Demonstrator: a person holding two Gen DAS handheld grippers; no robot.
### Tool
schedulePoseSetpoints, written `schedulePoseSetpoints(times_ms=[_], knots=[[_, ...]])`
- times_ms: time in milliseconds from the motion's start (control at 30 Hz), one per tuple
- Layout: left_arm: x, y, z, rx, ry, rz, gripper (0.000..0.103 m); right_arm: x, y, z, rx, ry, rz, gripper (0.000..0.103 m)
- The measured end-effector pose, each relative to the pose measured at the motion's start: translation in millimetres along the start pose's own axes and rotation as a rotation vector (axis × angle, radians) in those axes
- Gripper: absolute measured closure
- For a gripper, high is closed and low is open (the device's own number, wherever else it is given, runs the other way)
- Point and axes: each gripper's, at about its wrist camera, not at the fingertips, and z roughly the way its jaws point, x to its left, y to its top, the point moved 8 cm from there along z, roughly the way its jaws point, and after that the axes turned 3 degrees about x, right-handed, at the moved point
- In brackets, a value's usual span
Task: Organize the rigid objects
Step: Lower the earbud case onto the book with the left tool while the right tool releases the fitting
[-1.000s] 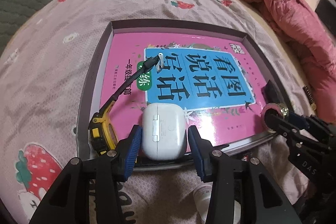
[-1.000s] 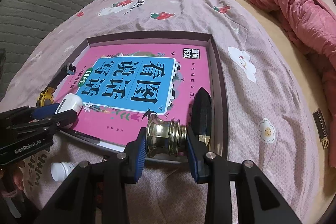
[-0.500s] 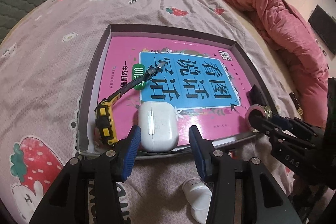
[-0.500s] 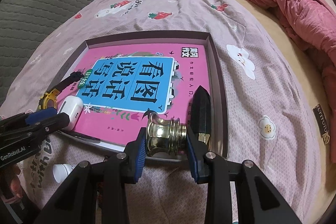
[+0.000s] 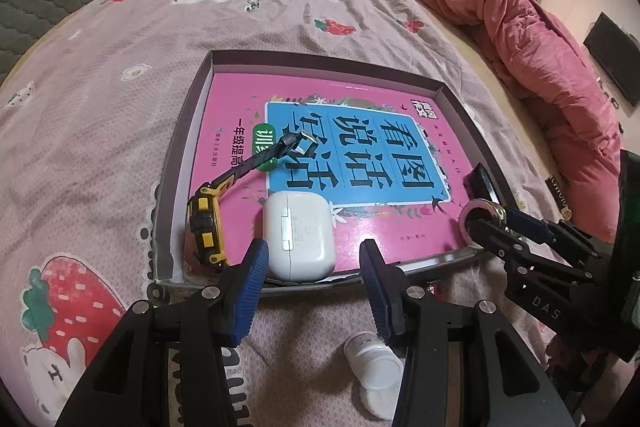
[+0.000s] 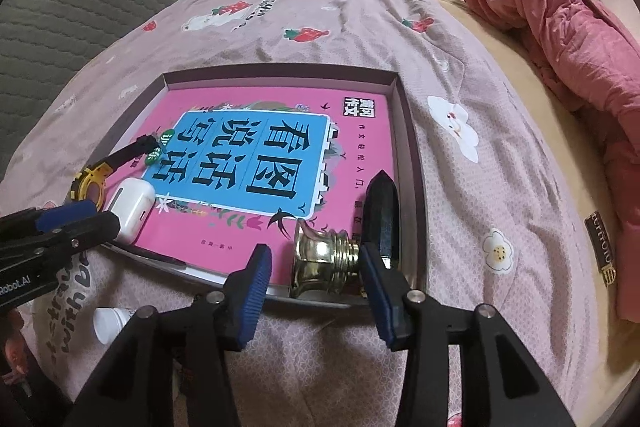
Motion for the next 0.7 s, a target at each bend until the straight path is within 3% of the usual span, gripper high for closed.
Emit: schedulePoseSetpoints(times_ms=[700], knots=[[3.9, -4.6, -19.3, -0.015, 0.002, -0.002, 0.054, -14.0, -6.4, -16.2, -0.025, 0.022, 0.085, 0.056]])
